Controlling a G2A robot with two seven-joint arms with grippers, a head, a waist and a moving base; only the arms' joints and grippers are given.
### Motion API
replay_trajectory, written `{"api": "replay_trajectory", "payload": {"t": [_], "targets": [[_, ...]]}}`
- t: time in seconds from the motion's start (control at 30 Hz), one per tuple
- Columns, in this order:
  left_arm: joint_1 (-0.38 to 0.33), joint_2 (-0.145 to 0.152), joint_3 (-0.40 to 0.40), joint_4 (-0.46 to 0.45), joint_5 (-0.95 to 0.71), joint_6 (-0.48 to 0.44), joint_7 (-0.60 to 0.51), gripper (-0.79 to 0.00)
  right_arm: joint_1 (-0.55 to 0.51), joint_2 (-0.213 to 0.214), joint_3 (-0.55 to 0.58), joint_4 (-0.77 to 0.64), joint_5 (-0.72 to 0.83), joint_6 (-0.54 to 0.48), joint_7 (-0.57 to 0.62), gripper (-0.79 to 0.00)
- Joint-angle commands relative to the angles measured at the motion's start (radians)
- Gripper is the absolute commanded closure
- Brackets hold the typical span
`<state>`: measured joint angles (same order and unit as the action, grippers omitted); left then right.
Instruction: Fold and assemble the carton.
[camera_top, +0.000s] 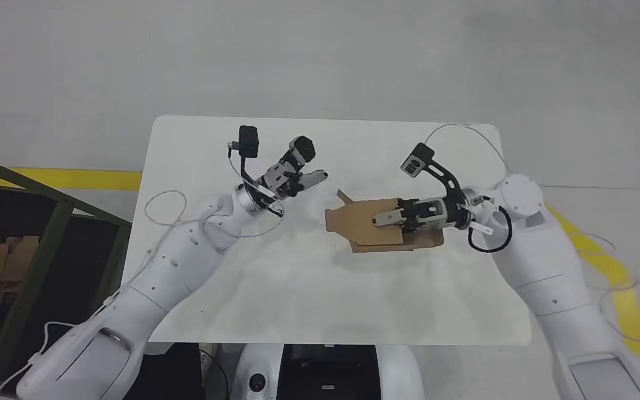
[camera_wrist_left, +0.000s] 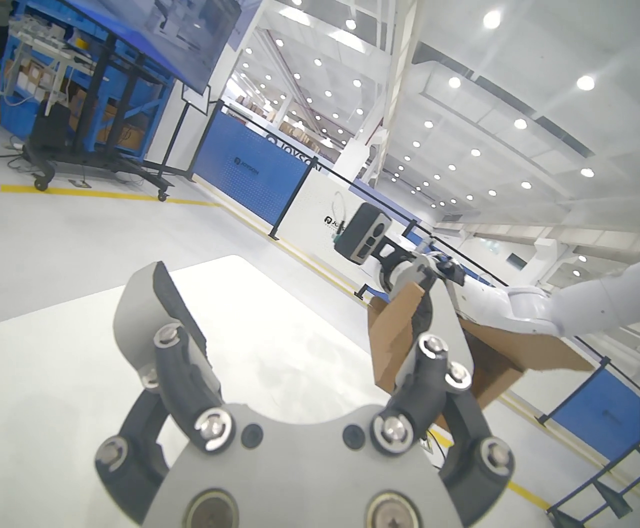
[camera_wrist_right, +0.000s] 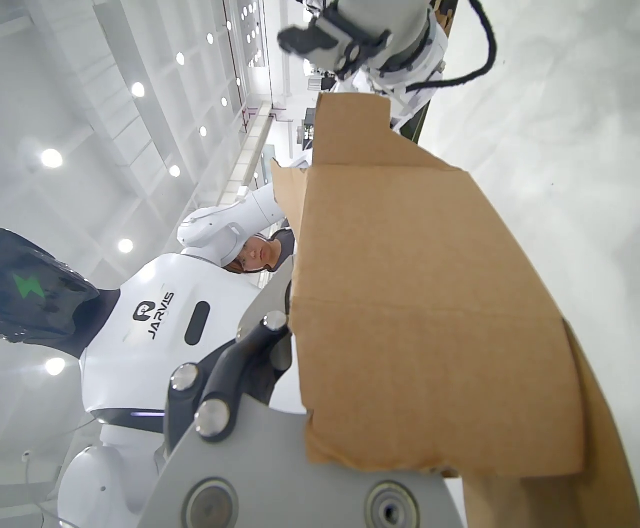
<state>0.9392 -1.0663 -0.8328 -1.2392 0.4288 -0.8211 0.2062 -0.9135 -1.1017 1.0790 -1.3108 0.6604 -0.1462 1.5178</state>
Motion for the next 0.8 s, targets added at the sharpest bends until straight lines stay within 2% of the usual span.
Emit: {"api": "replay_trajectory", "payload": {"t": [0.0,0.2,0.33,0.47,0.6,0.77], "targets": [[-0.01,-0.006,0.007,0.006,-0.051,0.035,-0.066,-0.785,-0.006,0.001,-0.001,-0.018,-0.007,-0.002,0.006,0.0],[-0.043,-0.024,0.032,0.019,-0.152,0.117,-0.253,-0.785,-0.02,0.006,0.005,-0.069,-0.01,-0.004,0.016,0.0],[-0.057,-0.035,0.041,0.022,-0.174,0.133,-0.316,-0.785,-0.024,0.008,0.008,-0.085,-0.004,-0.003,0.018,0.0],[-0.063,-0.044,0.051,0.022,-0.177,0.116,-0.368,-0.785,-0.021,0.01,0.012,-0.079,0.008,-0.003,0.017,0.0],[-0.064,-0.051,0.059,0.021,-0.195,0.055,-0.416,-0.785,-0.015,0.008,0.015,-0.053,0.03,-0.004,0.01,0.0],[-0.055,-0.054,0.043,0.019,-0.201,0.006,-0.417,-0.785,-0.011,0.007,0.019,-0.022,0.052,-0.014,0.01,0.0]]}}
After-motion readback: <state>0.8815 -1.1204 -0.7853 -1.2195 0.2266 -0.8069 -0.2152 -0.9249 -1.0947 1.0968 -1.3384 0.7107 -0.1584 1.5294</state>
